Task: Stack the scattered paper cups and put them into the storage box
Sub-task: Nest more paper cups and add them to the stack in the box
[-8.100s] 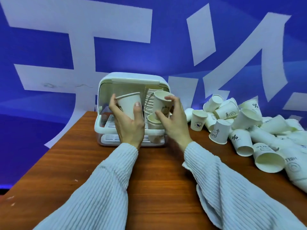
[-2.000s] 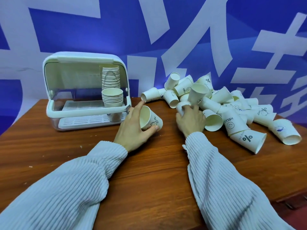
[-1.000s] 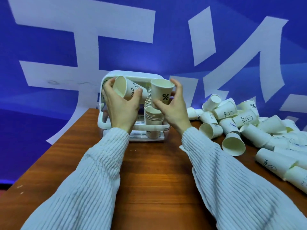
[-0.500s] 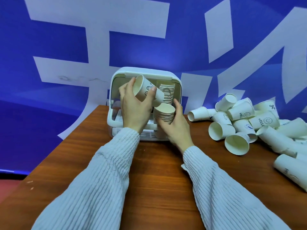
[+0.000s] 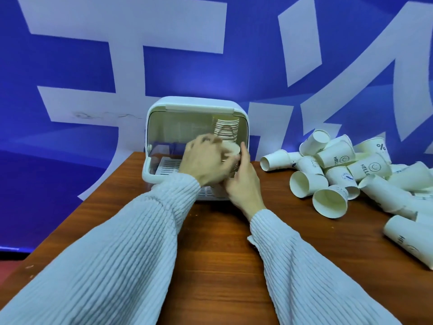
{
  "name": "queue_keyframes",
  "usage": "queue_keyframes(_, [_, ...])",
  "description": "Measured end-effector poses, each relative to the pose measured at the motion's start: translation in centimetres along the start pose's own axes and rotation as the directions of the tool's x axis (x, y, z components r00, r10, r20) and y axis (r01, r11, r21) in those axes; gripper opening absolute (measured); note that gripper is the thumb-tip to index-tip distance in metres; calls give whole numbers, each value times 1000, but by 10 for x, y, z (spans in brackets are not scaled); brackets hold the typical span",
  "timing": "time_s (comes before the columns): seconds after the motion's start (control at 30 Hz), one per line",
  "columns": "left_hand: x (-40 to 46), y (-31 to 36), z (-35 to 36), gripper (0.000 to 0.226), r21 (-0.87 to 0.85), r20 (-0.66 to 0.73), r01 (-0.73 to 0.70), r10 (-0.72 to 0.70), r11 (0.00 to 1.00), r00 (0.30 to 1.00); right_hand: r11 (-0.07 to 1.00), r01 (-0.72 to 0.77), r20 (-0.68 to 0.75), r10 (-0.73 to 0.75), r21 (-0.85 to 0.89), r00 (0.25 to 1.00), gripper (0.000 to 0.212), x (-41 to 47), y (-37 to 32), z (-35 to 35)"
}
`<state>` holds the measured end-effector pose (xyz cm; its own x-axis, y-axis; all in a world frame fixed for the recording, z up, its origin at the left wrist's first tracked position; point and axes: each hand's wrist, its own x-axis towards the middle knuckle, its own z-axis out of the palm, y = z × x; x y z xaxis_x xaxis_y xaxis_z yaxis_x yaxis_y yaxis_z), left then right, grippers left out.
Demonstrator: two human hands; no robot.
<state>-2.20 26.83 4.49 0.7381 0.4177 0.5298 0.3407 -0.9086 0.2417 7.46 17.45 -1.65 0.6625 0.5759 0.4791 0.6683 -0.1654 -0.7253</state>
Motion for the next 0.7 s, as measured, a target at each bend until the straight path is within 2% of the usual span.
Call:
queue_keyframes(0.1, [-13, 2, 11, 65, -23, 52, 51, -50, 998, 997, 994, -30, 81, 22, 104, 996, 114, -4, 6, -3])
queue_keyframes(0.17, [-17, 3, 14, 73, -25, 53, 65, -63, 998, 997, 989, -15, 90, 2, 150, 996, 115, -10, 6, -11])
queue_keyframes(0.2, [-19, 5, 16, 78, -11, 19, 67, -66, 998, 998, 991, -5, 61, -3, 131, 998, 110, -13, 4, -19])
queue_keyframes(0.27, [-30, 14, 20, 80, -7, -146, 24, -25, 1000, 989, 1000, 9, -67, -9, 3, 998, 89, -15, 3, -42])
queue_keyframes(0.33, [-47, 31, 27, 73, -72, -323, -92, 64, 993, 944, 986, -11, -219, -26, -169, 975, 65, -16, 11, -72])
queue_keyframes(0.4, [-62, 50, 35, 65, -110, -389, -240, 180, 965, 903, 934, -86, -340, -40, -347, 940, 52, -23, 32, -104])
queue_keyframes(0.47, [-73, 65, 45, 62, -63, -358, -359, 315, 931, 879, 834, -204, -379, -6, -512, 925, 47, -36, 58, -131])
queue_keyframes(0.57, [-88, 74, 55, 62, -55, -237, -449, 425, 892, 874, 703, -369, -310, 218, -607, 925, 44, -48, 81, -156])
queue_keyframes(0.63, [-93, 73, 57, 63, -72, -152, -458, 445, 886, 883, 706, -398, -298, 269, -586, 916, 37, -48, 82, -164])
queue_keyframes(0.7, [-95, 71, 55, 64, -89, -114, -442, 432, 893, 895, 736, -404, -366, 226, -543, 903, 31, -48, 78, -166])
